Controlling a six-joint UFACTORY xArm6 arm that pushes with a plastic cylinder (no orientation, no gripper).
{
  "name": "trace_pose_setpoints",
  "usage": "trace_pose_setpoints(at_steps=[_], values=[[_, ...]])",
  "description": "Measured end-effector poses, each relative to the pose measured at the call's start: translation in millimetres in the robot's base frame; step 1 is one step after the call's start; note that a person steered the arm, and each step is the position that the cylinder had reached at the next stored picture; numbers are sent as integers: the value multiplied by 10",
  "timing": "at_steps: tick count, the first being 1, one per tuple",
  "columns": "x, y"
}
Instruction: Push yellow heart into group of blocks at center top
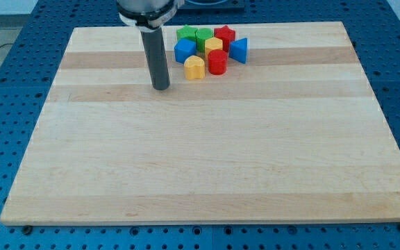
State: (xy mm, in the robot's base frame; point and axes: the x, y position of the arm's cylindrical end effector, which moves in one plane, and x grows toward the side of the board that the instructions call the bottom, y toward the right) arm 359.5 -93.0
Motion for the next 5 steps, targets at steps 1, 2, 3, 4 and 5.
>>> trace_pose_setpoints(at_steps=[1, 2, 3, 4, 5], values=[[-125, 241], [-126, 516], [-133, 740], [-49, 656], [331, 826]])
